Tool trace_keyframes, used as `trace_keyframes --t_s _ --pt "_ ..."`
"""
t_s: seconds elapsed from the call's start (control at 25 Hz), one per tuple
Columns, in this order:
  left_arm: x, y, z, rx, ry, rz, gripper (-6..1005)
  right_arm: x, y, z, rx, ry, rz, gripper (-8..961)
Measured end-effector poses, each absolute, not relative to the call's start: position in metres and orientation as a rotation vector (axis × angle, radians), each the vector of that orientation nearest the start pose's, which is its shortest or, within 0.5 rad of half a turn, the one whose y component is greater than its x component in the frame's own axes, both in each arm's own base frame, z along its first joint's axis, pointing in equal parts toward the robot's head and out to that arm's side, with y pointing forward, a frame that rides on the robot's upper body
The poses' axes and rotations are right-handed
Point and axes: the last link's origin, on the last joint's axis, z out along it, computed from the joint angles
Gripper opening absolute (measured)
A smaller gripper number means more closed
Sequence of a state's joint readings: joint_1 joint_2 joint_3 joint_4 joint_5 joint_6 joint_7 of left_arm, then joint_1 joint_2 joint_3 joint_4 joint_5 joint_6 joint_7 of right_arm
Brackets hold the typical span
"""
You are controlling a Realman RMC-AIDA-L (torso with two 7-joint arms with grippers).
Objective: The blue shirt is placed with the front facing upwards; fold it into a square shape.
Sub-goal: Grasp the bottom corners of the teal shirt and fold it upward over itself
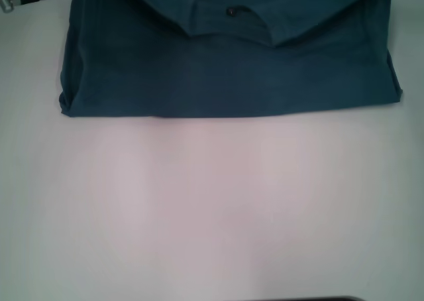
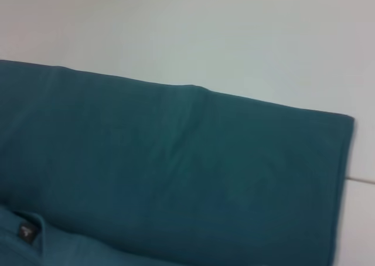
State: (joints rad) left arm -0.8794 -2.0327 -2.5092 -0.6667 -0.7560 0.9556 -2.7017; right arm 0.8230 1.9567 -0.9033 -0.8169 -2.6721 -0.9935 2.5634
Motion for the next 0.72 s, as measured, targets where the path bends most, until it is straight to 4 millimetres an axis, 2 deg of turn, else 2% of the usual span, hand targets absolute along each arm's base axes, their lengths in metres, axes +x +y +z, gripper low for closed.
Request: trace_keyframes --t_s 0.16,0.4,0.44,0.52,0.6,0.72 --pt "-0.223 0.47 0.036 -1.824 -1.72 -0.58 204 0.246 0.471 0.076 -2.008 1.133 -0.093 71" --pt "-0.235 0.461 0.041 -1.79 -1.78 -0.598 402 0.25 0.469 0.071 -2.022 1.164 -0.202 253" --pt "-0.235 0.46 0.042 -1.788 -1.784 -0.615 439 0.249 0.468 0.074 -2.025 1.179 -0.192 337" --pt "-0.237 0.455 0.047 -1.782 -1.779 -0.664 514 0.249 0.462 0.083 -2.04 1.223 -0.124 504" --pt "-0.235 0.446 0.054 -1.794 -1.75 -0.746 588 0.247 0.451 0.092 -2.094 1.266 0.01 601" --pt "-0.237 0.429 0.062 -1.844 -1.71 -0.867 587 0.249 0.422 0.106 -2.208 1.309 0.339 746"
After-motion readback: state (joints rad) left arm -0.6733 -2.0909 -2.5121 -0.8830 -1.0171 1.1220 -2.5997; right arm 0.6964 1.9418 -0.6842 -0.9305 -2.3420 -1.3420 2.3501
